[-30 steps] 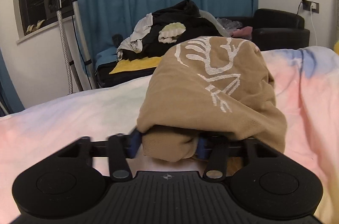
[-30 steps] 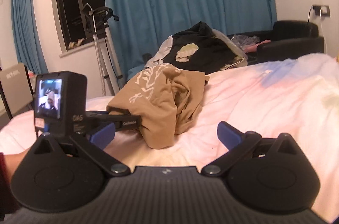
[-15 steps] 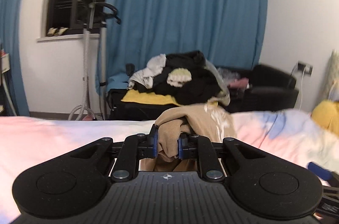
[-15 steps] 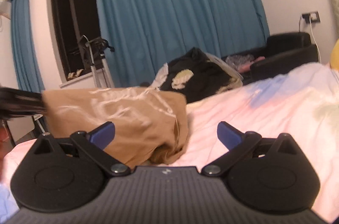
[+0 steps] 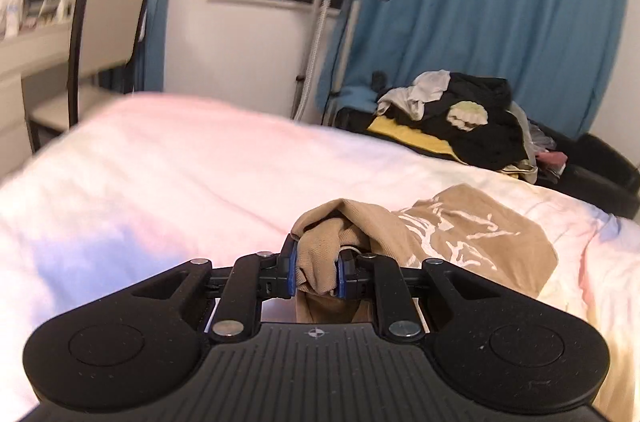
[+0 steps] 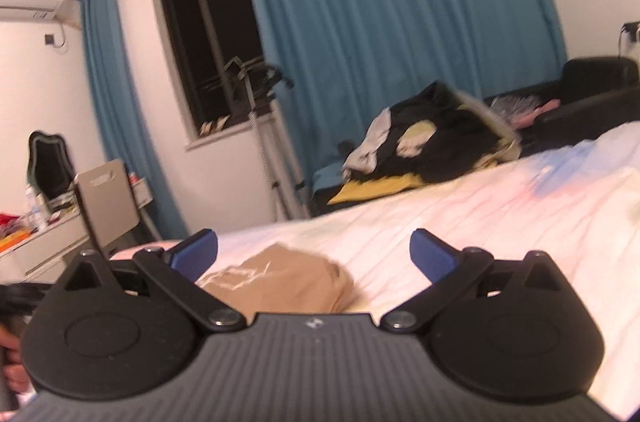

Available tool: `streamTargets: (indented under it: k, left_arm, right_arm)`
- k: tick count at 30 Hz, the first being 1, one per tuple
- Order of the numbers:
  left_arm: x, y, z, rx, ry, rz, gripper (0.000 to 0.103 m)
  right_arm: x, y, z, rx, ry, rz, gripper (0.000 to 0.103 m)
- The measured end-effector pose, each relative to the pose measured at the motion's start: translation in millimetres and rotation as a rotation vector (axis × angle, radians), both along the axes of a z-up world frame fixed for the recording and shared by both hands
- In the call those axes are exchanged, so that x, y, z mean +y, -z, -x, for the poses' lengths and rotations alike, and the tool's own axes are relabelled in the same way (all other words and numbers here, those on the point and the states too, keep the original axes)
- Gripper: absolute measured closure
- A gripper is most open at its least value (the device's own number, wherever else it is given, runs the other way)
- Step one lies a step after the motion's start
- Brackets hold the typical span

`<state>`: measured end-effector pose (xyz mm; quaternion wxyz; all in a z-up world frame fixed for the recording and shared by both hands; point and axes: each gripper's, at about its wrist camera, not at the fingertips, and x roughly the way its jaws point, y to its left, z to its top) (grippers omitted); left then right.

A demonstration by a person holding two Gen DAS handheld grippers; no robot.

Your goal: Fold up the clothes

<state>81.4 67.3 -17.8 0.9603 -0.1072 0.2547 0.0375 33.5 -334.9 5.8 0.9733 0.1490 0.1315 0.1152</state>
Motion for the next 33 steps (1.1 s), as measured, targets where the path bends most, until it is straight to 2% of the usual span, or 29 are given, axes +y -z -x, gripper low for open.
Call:
streamTargets:
  k: [1,3,4,5,9,11,12,16,18,19,21,23,25,27,30,33]
  left_arm:
    - [1,1,0,0.004,0.001,-0.016,0.078]
    - [0,-1,1,0.024,-0.007,-0.062,0.060]
    - [-1,-2,3,0.039,-0.028,-0.083,0.040]
    - [0,-4,8,0.035,-0.039,-0.098,0.029]
    - [4,-13,40,0.000,-0.073,-0.092,0.020]
    - [-5,-19,52,-0.039,-0.070,-0.119,0.020]
    - [-15,-23,57,-0.066,-0.037,-0.147,0.020]
    - [-59,-32,73,-0.158,0.171,-0.261,0.020]
    - [-84,-27,75,-0.161,0.274,-0.330,0.022]
    - [-95,-20,73,-0.148,0.326,-0.366,0.025]
    - [-114,-3,65,-0.093,0.410,-0.426,0.038]
    - [-127,16,52,-0.019,0.472,-0.464,0.058]
    - [-134,34,39,0.049,0.518,-0.482,0.070]
    - [-136,49,30,0.089,0.524,-0.501,0.070]
    - [-137,62,24,0.117,0.518,-0.534,0.069]
    - [-140,66,22,0.112,0.530,-0.555,0.058]
  right_arm:
    - [5,1,1,0.016,-0.009,0.009,0.000]
    - [14,3,0,0.038,-0.012,0.035,0.000]
    - [18,5,-1,0.047,-0.009,0.049,0.000]
    - [20,7,-3,0.056,-0.006,0.057,0.000]
    - [24,17,-4,0.076,-0.004,0.047,0.000]
    - [25,20,-6,0.096,-0.003,0.041,0.000]
    - [26,22,-6,0.101,-0.001,0.034,0.000]
    - [27,27,-11,0.155,0.025,0.033,0.000]
    - [24,31,-15,0.198,0.037,0.026,0.000]
    - [23,34,-16,0.214,0.043,0.020,0.000]
    - [20,38,-19,0.235,0.057,0.007,0.001]
    - [18,42,-24,0.247,0.062,-0.007,0.001]
    - [19,44,-28,0.258,0.058,-0.019,0.004]
    - [23,48,-35,0.276,0.036,-0.031,0.011]
    - [28,56,-44,0.298,0.001,-0.066,0.012]
    - [29,62,-50,0.315,-0.014,-0.089,0.014]
